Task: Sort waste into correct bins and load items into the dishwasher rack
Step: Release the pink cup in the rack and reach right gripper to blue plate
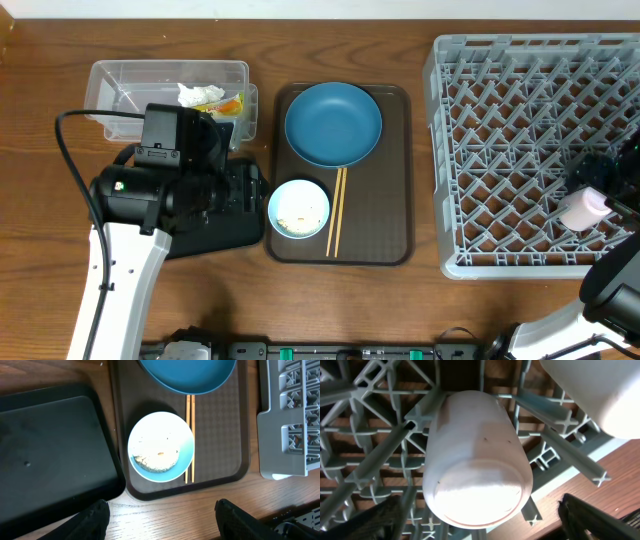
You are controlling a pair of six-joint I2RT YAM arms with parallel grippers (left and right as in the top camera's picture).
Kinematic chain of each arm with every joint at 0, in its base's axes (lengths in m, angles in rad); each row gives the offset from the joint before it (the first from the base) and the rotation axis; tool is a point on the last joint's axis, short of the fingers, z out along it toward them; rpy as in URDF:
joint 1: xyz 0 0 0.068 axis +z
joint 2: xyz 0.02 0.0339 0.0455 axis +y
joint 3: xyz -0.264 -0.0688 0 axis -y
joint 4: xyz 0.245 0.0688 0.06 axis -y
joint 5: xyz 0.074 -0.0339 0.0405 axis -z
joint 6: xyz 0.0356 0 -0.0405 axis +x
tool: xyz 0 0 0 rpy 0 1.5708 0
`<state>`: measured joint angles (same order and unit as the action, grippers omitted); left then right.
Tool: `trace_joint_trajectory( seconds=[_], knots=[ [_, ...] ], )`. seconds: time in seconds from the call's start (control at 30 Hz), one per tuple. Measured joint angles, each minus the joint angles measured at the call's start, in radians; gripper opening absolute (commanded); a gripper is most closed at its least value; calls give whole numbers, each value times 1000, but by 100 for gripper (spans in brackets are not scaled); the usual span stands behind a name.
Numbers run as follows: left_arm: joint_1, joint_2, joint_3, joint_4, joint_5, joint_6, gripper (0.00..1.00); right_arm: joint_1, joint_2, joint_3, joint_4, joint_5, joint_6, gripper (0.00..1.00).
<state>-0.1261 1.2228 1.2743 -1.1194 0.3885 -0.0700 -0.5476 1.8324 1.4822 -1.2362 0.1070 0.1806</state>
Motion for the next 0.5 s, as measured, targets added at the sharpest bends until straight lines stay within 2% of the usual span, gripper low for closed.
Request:
trace_joint_trajectory(
  seconds=[0.13, 0.3, 0.5],
  knots=[
    [0, 0, 0, 0, 0, 2, 76, 0, 0, 0, 5, -8, 7, 99],
    [0, 0, 0, -4, -9, 0, 77, 2, -8, 0, -10, -25, 21, 99],
    [0, 0, 0, -28, -69, 1, 76, 49, -148, 50, 14, -122, 3, 96]
  ],
)
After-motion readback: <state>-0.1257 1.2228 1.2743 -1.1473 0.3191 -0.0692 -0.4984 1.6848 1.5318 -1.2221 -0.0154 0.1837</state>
